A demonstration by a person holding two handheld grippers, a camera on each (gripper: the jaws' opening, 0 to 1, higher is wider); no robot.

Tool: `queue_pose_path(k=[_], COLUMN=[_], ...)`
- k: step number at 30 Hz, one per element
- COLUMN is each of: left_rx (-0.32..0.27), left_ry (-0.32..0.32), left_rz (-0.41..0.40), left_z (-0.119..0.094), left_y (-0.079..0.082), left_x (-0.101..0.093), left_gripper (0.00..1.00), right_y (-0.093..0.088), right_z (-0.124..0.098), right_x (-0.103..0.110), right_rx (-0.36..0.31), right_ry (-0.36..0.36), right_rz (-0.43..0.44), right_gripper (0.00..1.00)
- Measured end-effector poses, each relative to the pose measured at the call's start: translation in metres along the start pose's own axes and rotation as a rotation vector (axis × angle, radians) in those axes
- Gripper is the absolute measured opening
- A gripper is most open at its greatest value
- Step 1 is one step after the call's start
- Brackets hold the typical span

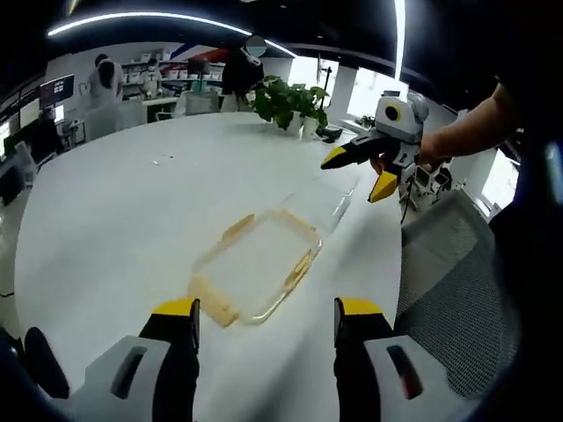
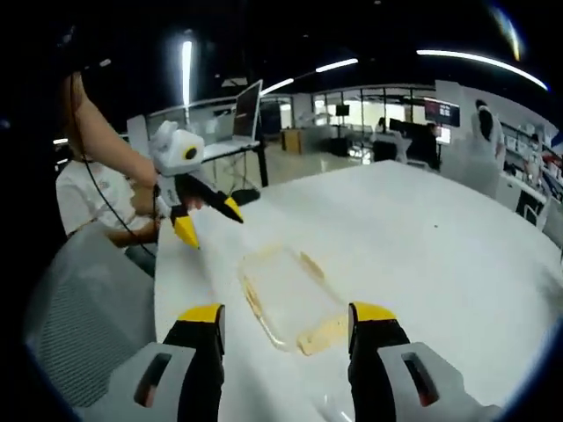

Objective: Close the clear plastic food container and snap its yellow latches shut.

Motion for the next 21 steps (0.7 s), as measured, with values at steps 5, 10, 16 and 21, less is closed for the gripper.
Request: queue_pose_path(k=[5, 10, 16, 21], left_rx=[0.030, 0.053, 0.080, 0.123], left_ry=[-0.032, -0.049, -0.067, -0.088], left_rz=[0.022, 0.029, 0.032, 0.059], left_z=[0.009, 0.015, 0.020, 0.023], left_y=[0.000, -0.002, -0.004, -0.009], left_x=[0.003, 0.007, 0.012, 0.016], left_gripper=[0.61, 0.61, 0.61, 0.61], right_y=[-0.004, -0.010, -0.013, -0.023], right_z=[0.007, 0.013, 0.016, 0.018], right_x=[-0.003, -0.005, -0.013, -0.017], right_rx=[0.024, 0.066, 0.094, 0.148], right_ry=[0.014, 0.040, 0.042, 0.053], right_rz=[-0.003, -0.030, -0.047, -0.070], right_gripper=[0.56, 0.56, 0.56, 0.55])
Point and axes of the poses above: the point that each gripper's makers call its tool centre point, and the gripper's own axes: z roughly forward along the fingers, x roughly to its left, y roughly out of its top, the point moved 3 cm from there along -z, roughly backward along the fingers, and after that the axes turned 6 degrees about -x, right-handed, at the moved point
